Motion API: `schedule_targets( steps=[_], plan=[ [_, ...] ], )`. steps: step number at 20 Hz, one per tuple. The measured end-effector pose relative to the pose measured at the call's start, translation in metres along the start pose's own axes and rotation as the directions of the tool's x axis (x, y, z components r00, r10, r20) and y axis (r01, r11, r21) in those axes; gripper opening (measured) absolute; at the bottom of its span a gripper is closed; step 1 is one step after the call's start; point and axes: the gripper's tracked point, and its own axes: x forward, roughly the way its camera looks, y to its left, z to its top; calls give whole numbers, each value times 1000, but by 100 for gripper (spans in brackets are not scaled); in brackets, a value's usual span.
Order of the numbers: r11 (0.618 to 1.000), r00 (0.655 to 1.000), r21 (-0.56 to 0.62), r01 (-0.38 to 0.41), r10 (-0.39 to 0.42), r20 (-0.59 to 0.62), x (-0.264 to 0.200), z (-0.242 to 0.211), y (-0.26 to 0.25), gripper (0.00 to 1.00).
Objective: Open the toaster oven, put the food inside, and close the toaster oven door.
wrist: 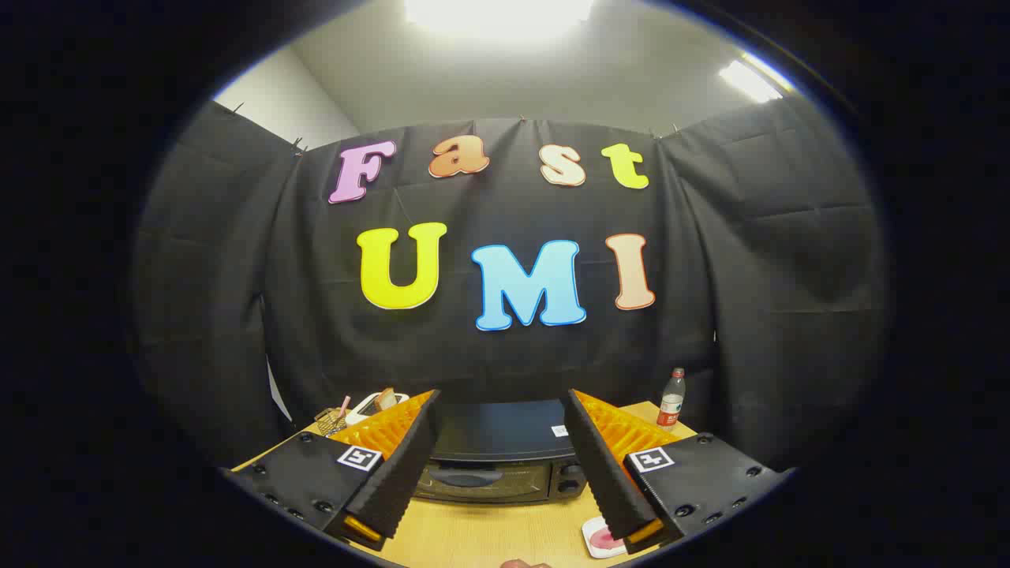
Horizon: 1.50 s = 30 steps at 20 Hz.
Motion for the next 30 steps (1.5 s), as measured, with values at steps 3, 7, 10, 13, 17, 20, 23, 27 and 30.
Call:
schedule_targets(
  steps=[3, 7, 10, 13, 17, 20, 23, 27, 30],
  plan=[
    [1000, 1000, -17, 1, -1, -3, -8, -3, 1, 98],
    [999, 1000, -31, -20, 20, -17, -14, -6, 8, 98],
    [999, 1000, -32, -11, 11, -13, -15, -3, 4, 98],
    [1000, 1000, -23, -12, 12, -12, -14, -6, 3, 98],
    [999, 1000, -49, -7, 7, -14, -10, -8, 5, 98],
    [997, 1000, -76, -11, 10, -9, -4, -7, 10, 98],
    [997, 999, -73, -16, 13, -43, 7, -17, 14, 98],
    [997, 997, -79, -3, -3, -74, 26, -21, 17, 98],
    [997, 994, -80, 12, -20, -105, 42, -31, 15, 98]
  ],
)
